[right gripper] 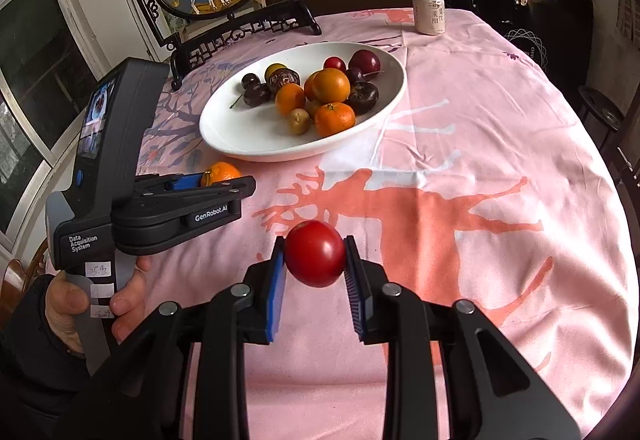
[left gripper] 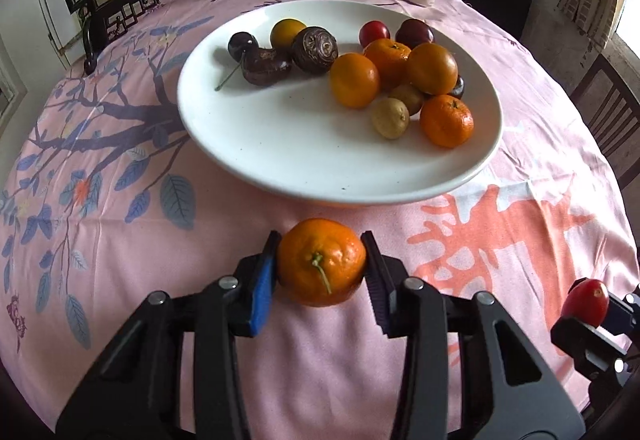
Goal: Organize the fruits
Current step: 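Grasp a red tomato with the right tool while the left tool grasps a mandarin, then carry the tomato and mandarin onto the plate and open both tools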
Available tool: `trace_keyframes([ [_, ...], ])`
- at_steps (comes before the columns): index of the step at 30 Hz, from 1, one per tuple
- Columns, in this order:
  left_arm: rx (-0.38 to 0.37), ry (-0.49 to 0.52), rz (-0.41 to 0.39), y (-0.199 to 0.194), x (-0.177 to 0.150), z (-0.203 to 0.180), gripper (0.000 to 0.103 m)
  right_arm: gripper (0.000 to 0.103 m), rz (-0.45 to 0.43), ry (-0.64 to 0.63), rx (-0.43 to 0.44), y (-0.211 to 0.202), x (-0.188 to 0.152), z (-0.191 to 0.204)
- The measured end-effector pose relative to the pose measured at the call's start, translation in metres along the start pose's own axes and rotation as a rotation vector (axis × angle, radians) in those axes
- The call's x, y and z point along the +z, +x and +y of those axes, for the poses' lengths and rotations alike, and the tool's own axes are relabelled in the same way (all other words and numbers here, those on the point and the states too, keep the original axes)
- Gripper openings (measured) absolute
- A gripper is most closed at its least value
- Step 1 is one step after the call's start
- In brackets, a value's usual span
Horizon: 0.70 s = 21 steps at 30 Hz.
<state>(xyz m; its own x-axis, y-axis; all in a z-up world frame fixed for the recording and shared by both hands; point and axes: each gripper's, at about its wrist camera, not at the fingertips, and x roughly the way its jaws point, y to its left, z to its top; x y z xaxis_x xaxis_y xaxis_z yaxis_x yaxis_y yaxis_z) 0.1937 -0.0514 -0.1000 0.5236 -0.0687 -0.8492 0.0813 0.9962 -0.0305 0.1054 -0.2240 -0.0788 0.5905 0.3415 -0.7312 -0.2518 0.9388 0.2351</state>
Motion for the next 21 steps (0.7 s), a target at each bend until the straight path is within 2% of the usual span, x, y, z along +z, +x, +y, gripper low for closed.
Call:
trace_keyframes([
  [6, -0.078, -0.05, -0.028, -0.03, -0.017, 0.014, 0.041, 0.028, 0.021, -0.013, 0.003, 0.007, 0.002, 0.012],
  [12, -0.13, -0.049, -0.087, -0.072, -0.03, 0.034, 0.041, 0.028, 0.045, -0.037, -0.005, 0.015, 0.009, 0.028],
  [15, -0.122, -0.045, -0.127, -0.088, -0.016, 0.048, 0.041, 0.028, 0.047, -0.058, 0.007, 0.016, 0.022, 0.037],
  [18, -0.079, -0.025, -0.161, -0.096, 0.013, 0.057, 0.041, 0.028, 0.036, -0.095, 0.002, 0.017, 0.04, 0.046],
  [21, -0.051, -0.037, -0.142, -0.081, 0.052, 0.064, 0.041, 0.028, 0.037, -0.114, 0.023, 0.029, 0.065, 0.053],
])
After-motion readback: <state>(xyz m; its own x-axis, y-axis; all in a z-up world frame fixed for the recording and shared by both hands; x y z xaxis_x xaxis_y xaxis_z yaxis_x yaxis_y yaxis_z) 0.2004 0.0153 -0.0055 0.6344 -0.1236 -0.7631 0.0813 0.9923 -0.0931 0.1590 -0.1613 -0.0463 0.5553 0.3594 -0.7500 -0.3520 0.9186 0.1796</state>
